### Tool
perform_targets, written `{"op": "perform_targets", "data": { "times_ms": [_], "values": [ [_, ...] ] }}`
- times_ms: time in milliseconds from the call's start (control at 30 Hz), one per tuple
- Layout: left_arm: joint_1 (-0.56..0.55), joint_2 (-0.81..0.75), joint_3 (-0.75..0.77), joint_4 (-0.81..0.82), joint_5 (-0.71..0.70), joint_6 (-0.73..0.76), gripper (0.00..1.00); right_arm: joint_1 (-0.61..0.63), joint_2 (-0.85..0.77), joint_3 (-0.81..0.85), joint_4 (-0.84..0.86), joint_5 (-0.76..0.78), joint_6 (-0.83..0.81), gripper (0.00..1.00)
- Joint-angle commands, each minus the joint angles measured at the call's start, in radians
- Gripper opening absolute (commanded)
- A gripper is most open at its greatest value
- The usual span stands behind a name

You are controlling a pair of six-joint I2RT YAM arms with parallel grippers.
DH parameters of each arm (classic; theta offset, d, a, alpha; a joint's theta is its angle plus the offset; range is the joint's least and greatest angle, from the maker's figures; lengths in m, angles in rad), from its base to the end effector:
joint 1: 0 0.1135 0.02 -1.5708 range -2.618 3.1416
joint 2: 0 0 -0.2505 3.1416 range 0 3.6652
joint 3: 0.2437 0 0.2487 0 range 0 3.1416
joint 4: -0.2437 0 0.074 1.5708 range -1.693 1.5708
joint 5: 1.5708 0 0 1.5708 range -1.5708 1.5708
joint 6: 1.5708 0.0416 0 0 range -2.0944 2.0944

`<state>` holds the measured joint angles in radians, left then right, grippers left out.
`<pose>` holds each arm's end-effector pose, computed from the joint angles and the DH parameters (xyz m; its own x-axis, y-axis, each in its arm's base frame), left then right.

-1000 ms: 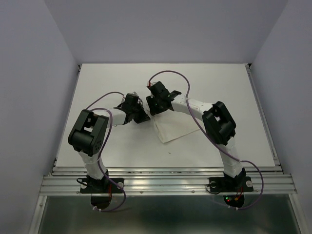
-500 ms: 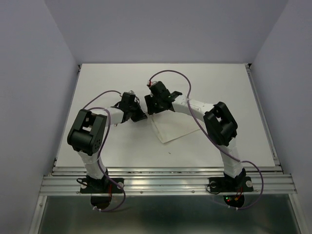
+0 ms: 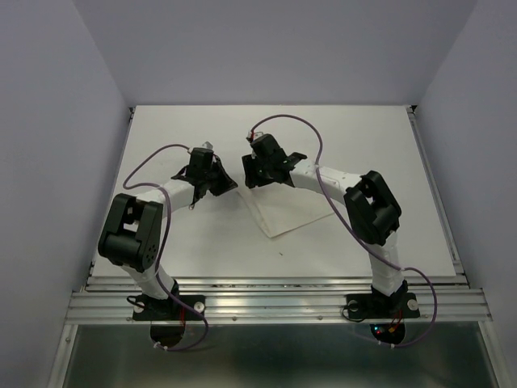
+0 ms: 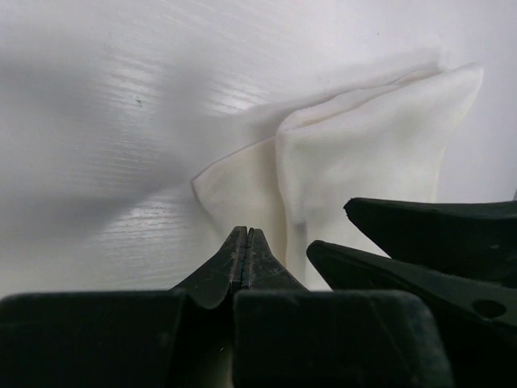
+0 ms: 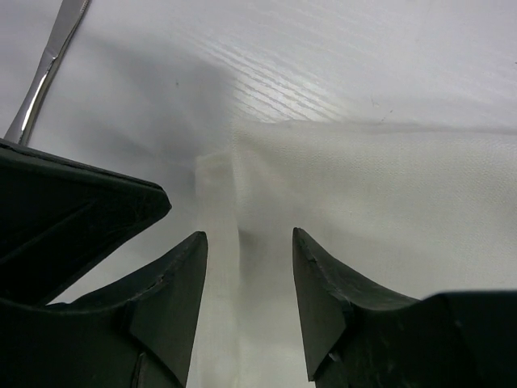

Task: Fold the napkin into a case and place the utensils inside
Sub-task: Turn over the upper triangle folded napkin at the center of the board.

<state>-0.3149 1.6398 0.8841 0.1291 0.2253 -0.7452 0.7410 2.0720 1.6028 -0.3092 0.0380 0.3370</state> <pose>0.3269 -0.1163 0.1744 -0.7312 -0.4570 -0.5065 -0.0297 0.7631 -0.6456 0.3442 0.3128 0.1964 -0.7053 -0.1975 -0.6808 -0.4465 0.8697 0.2103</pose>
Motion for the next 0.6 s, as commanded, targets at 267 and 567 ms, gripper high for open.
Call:
{"op": "perform_targets", "data": {
  "times_ms": [267, 567],
  "values": [
    [-0.001, 0.118, 0.021, 0.043, 0.112, 0.006, 0.0, 0.026, 0.049, 0.088, 0.002, 0.009, -0.03, 0.53],
    [-0.001, 0.127, 0.018, 0.041, 0.071, 0.004, 0.0, 0.046, 0.086, 0.105, -0.013, 0.085, -0.052, 0.42]
  ]
}}
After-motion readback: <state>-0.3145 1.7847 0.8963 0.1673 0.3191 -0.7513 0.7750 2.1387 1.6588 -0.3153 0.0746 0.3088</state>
